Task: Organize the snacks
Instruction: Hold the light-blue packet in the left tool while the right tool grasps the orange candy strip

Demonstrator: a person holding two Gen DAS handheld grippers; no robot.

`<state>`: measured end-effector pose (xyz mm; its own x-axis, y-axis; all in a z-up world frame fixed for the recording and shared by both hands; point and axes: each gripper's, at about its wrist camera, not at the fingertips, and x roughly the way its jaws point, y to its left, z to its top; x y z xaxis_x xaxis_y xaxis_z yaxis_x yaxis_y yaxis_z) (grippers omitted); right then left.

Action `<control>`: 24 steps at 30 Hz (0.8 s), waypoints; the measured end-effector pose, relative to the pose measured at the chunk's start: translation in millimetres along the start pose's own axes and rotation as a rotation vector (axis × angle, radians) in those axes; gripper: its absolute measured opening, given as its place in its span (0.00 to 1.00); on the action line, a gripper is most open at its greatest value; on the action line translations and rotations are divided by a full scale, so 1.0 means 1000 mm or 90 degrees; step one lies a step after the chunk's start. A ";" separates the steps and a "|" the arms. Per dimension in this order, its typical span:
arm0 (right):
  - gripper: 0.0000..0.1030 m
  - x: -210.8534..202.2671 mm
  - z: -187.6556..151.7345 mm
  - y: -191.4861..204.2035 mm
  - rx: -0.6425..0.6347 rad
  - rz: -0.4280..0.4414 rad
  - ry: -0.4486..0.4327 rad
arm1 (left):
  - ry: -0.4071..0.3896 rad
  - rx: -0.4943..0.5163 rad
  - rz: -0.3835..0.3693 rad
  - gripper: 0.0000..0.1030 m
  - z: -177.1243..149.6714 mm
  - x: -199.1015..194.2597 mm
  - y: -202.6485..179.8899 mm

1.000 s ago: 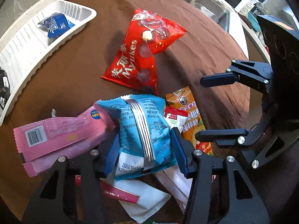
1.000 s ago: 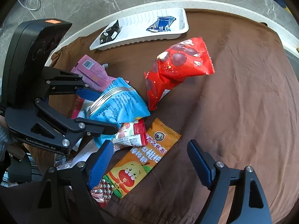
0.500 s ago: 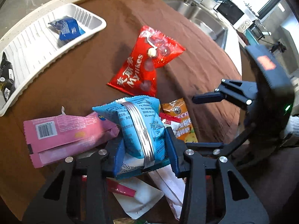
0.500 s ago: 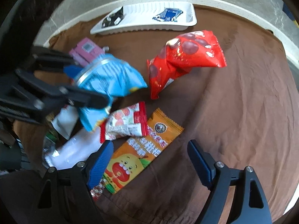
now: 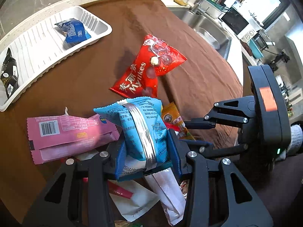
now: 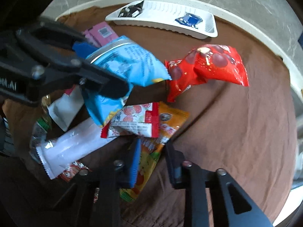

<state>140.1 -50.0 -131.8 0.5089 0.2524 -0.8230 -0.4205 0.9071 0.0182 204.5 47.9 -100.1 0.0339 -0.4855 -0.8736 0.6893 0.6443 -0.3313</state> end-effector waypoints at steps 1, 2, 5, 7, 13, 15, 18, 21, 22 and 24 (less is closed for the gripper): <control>0.18 -0.001 0.001 -0.004 0.008 0.009 -0.005 | -0.002 -0.003 0.000 0.37 -0.001 -0.001 0.000; 0.14 -0.004 0.001 -0.008 0.019 0.020 -0.014 | -0.002 -0.006 -0.002 0.37 -0.002 -0.002 0.001; 0.12 -0.008 0.002 -0.015 0.034 0.032 -0.023 | -0.006 -0.013 -0.005 0.37 -0.002 -0.003 0.002; 0.10 -0.011 0.000 -0.018 0.041 0.043 -0.026 | -0.008 -0.015 -0.005 0.37 -0.003 -0.003 0.003; 0.07 -0.021 -0.003 -0.030 0.058 0.081 -0.043 | -0.012 -0.023 -0.014 0.37 0.000 -0.001 0.007; 0.07 -0.020 -0.003 -0.027 0.066 0.082 -0.044 | -0.012 -0.026 -0.018 0.37 0.000 -0.001 0.007; 0.09 -0.014 -0.005 -0.024 0.077 0.108 -0.024 | -0.014 -0.027 -0.020 0.37 0.000 -0.001 0.008; 0.13 -0.005 -0.004 -0.018 0.068 0.123 -0.001 | -0.015 -0.030 -0.023 0.37 0.001 0.000 0.008; 0.14 -0.002 -0.005 -0.016 0.066 0.127 0.007 | -0.016 -0.030 -0.023 0.37 0.001 0.000 0.008; 0.15 0.001 -0.007 -0.014 0.068 0.131 0.012 | -0.016 -0.031 -0.022 0.37 0.001 0.000 0.008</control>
<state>141.4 -64.7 -136.8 0.4061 0.4305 -0.8061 -0.4320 0.8678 0.2458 210.8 52.5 -102.7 0.0290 -0.5216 -0.8527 0.6539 0.6551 -0.3785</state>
